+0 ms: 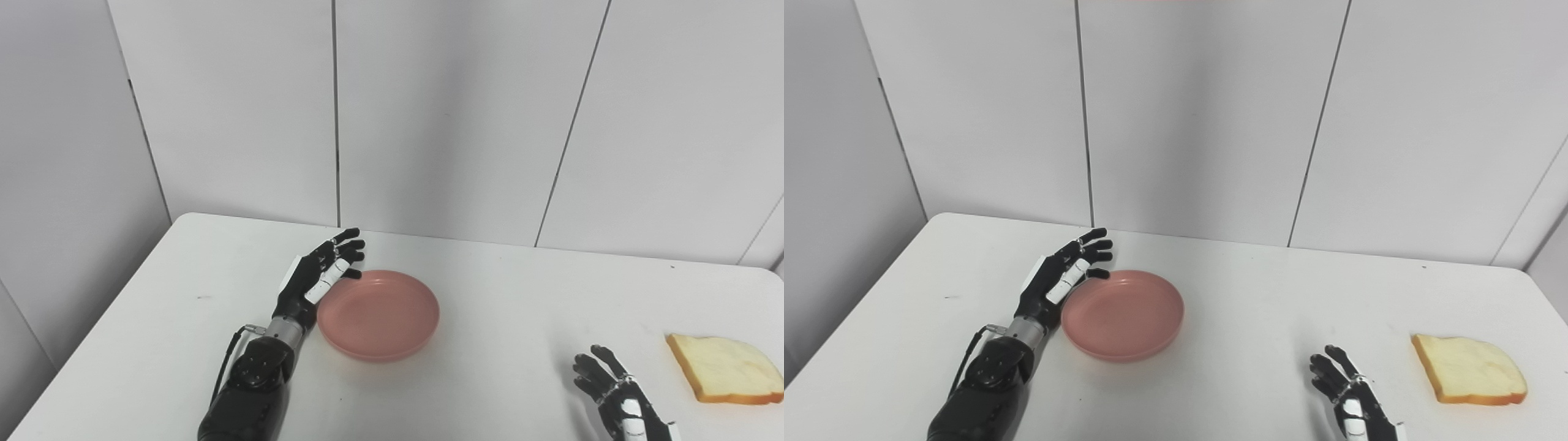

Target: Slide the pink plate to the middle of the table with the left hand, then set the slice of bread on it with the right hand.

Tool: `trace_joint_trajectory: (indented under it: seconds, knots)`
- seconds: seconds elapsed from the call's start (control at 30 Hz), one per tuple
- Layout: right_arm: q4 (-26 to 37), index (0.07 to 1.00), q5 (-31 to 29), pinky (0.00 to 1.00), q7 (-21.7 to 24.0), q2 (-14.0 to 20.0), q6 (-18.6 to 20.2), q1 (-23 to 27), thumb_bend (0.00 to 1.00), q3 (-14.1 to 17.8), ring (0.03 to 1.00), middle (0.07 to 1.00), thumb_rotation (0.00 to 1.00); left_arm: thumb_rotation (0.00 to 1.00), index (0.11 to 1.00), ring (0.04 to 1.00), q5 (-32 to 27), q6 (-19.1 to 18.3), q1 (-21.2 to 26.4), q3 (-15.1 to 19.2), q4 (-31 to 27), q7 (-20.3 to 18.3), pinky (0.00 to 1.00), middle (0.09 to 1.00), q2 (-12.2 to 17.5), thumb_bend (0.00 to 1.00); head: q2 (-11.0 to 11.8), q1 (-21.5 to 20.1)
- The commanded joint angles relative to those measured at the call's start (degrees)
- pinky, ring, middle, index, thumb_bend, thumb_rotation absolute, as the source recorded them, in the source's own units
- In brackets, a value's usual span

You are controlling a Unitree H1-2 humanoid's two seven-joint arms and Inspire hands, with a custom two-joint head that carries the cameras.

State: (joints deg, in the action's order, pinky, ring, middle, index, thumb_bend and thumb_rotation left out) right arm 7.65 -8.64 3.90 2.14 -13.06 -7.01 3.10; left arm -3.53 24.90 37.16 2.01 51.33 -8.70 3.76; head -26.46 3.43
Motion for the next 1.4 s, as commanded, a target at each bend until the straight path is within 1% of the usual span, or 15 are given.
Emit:
trace_joint_trajectory:
  seconds: [0.0, 0.2, 0.23, 0.27, 0.37, 0.4, 0.43, 0.47, 0.57, 0.6, 0.73, 0.87, 1.0, 1.1, 1.37]
  knots:
    - [-3.60, 0.826, -0.05, 0.84, 0.31, -1.69, 0.58, -2.87, 0.73, -1.49, 0.820, 0.787, 0.91, 0.69, 0.775, 0.760, -0.55, 1.22, -1.74, -0.62, 1.50, -0.31, 0.64, 0.796, -2.71, 0.92, -0.10, -0.27]
    - [-3.27, 0.819, 0.54, 0.83, -0.03, -2.23, 0.77, -3.15, 0.74, -1.70, 0.810, 0.776, 0.91, 0.69, 0.771, 0.763, -0.48, 1.20, -1.11, -0.77, 1.39, 0.07, 0.64, 0.793, -4.64, 0.93, -0.44, -1.99]
    - [-3.12, 0.819, 0.83, 0.83, -0.14, -2.40, 0.85, -3.23, 0.74, -1.84, 0.809, 0.776, 0.91, 0.69, 0.770, 0.762, -0.66, 1.09, -1.00, -0.66, 1.14, 0.12, 0.64, 0.794, -4.95, 0.93, -0.67, -3.18]
    - [-3.02, 0.818, 1.04, 0.82, -0.21, -2.52, 0.91, -3.28, 0.74, -1.93, 0.808, 0.776, 0.91, 0.69, 0.770, 0.762, -0.78, 1.02, -0.93, -0.57, 0.96, 0.14, 0.63, 0.794, -5.16, 0.92, -0.67, -3.18]
    - [-2.66, 0.817, 1.77, 0.82, -0.57, -3.13, 1.42, -3.46, 0.75, -2.34, 0.810, 0.776, 0.90, 0.70, 0.770, 0.760, -1.36, 0.66, -0.76, -0.17, 0.33, -0.16, 0.63, 0.794, -5.56, 0.92, -1.01, -6.09]
    - [-2.52, 0.815, 2.11, 0.82, -0.75, -3.44, 1.63, -3.53, 0.76, -2.53, 0.811, 0.775, 0.90, 0.71, 0.772, 0.761, -1.63, 0.53, -0.71, -0.06, 0.07, -0.38, 0.62, 0.794, -5.63, 0.93, -1.13, -7.63]
    - [-2.43, 0.814, 2.41, 0.82, -0.92, -3.67, 1.78, -3.58, 0.76, -2.68, 0.812, 0.774, 0.90, 0.71, 0.774, 0.762, -1.77, 0.38, -0.66, 0.01, -0.17, -0.50, 0.62, 0.794, -5.73, 0.93, -1.14, -7.89]
    - [-2.35, 0.813, 2.75, 0.83, -1.10, -3.92, 1.87, -3.62, 0.76, -2.90, 0.813, 0.773, 0.89, 0.71, 0.779, 0.767, -2.08, 0.15, -0.64, 0.14, -0.44, -0.71, 0.63, 0.795, -5.81, 0.94, -1.27, -9.12]
    - [-2.33, 0.807, 3.54, 0.82, -1.67, -4.64, 1.74, -3.67, 0.76, -3.49, 0.812, 0.771, 0.88, 0.70, 0.786, 0.779, -3.41, -0.31, -0.67, 0.45, -1.26, -1.27, 0.64, 0.801, -6.38, 0.94, -1.39, -10.62]
    - [-2.34, 0.805, 3.87, 0.82, -1.94, -4.93, 1.67, -3.69, 0.76, -3.75, 0.813, 0.771, 0.88, 0.69, 0.788, 0.781, -3.99, -0.56, -0.79, 0.60, -1.70, -1.50, 0.65, 0.802, -6.56, 0.93, -1.52, -11.68]
    - [-1.95, 0.800, 4.37, 0.83, -2.97, -5.85, 1.94, -3.77, 0.76, -4.89, 0.815, 0.767, 0.86, 0.68, 0.786, 0.784, -6.31, -1.56, -1.19, 1.22, -3.37, -2.66, 0.65, 0.804, -7.67, 0.93, -1.76, -13.32]
    - [-2.03, 0.814, 5.45, 0.84, -3.65, -6.27, 1.41, -3.72, 0.75, -5.95, 0.815, 0.773, 0.88, 0.70, 0.801, 0.795, -7.30, -2.51, -1.58, 1.20, -4.76, -3.47, 0.67, 0.819, -8.09, 0.95, -1.98, -14.47]
    - [-2.21, 0.827, 6.32, 0.85, -4.27, -6.46, 1.22, -3.60, 0.74, -6.64, 0.820, 0.778, 0.90, 0.71, 0.815, 0.799, -7.65, -2.68, -1.70, 1.45, -5.36, -4.05, 0.68, 0.819, -8.05, 0.95, -2.15, -15.11]
    - [-2.23, 0.837, 6.91, 0.85, -4.61, -6.51, 1.25, -3.56, 0.72, -7.02, 0.819, 0.781, 0.93, 0.70, 0.803, 0.794, -7.97, -2.50, -1.52, 1.95, -4.93, -4.05, 0.69, 0.816, -7.90, 0.96, -2.21, -15.33]
    - [-2.36, 0.841, 7.56, 0.85, -5.28, -6.47, 1.38, -3.56, 0.71, -7.74, 0.820, 0.782, 0.94, 0.70, 0.804, 0.804, -8.25, -1.86, -1.52, 2.47, -3.74, -3.97, 0.70, 0.818, -7.03, 0.98, -2.25, -16.12]
